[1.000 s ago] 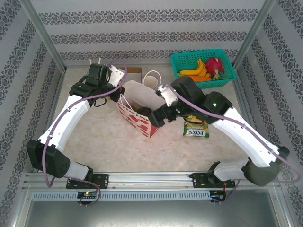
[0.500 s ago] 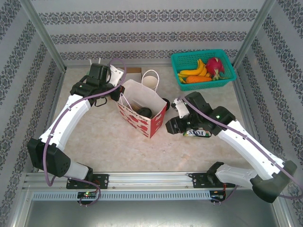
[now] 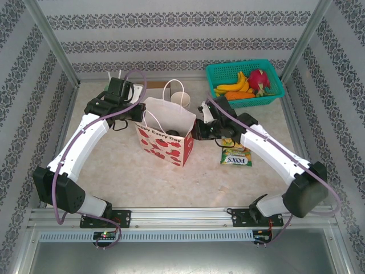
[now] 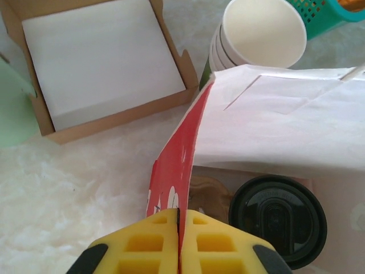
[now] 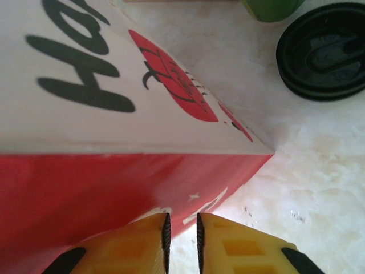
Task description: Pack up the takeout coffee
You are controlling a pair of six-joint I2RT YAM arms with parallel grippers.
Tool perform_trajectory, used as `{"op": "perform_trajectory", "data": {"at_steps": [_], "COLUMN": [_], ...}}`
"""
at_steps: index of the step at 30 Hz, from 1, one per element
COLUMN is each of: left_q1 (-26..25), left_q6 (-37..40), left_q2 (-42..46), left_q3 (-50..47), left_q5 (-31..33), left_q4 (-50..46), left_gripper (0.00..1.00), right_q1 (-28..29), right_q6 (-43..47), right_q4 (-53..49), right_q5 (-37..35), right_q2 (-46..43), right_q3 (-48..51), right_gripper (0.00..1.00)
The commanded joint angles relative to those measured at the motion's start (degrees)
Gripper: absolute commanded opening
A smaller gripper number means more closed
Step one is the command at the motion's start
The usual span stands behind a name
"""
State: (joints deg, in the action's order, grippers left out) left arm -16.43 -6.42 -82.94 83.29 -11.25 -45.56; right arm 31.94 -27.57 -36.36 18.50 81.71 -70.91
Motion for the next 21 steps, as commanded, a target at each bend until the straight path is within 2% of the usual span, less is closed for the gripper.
{"op": "perform_trajectory", "data": {"at_steps": [1, 8, 11, 21], "left_q1": [-0.08, -0.1, -0.1, 0.69], "left_q6": [-3.39, -5.49, -6.56, -7.6], "left_q2": [1.85, 4.34, 5.73, 7.23], "left_q3": [0.77, -1.21, -2.32, -0.41], "left_q5": [2.68, 1.13, 0.75, 5.38], "left_q4": [-4.8, -6.57, -5.74, -7.56], "left_gripper": [0.11, 0.19, 0.28, 0.47], "right_q1": [-1.17, -2.19, -2.16, -2.06], "right_q6": [-1.16, 0.54, 1.31, 0.63], "right_q4": [2.23, 2.08, 1.92, 2.26], "right_q5": [-0.8, 0.41, 1.57, 3.28], "right_q2": [2.75, 8.48, 11.41, 16.29], "right_q3": [-3.69, -9.09, -11.93, -16.6], "right_gripper": [0.24, 0.27, 0.27, 0.29]}}
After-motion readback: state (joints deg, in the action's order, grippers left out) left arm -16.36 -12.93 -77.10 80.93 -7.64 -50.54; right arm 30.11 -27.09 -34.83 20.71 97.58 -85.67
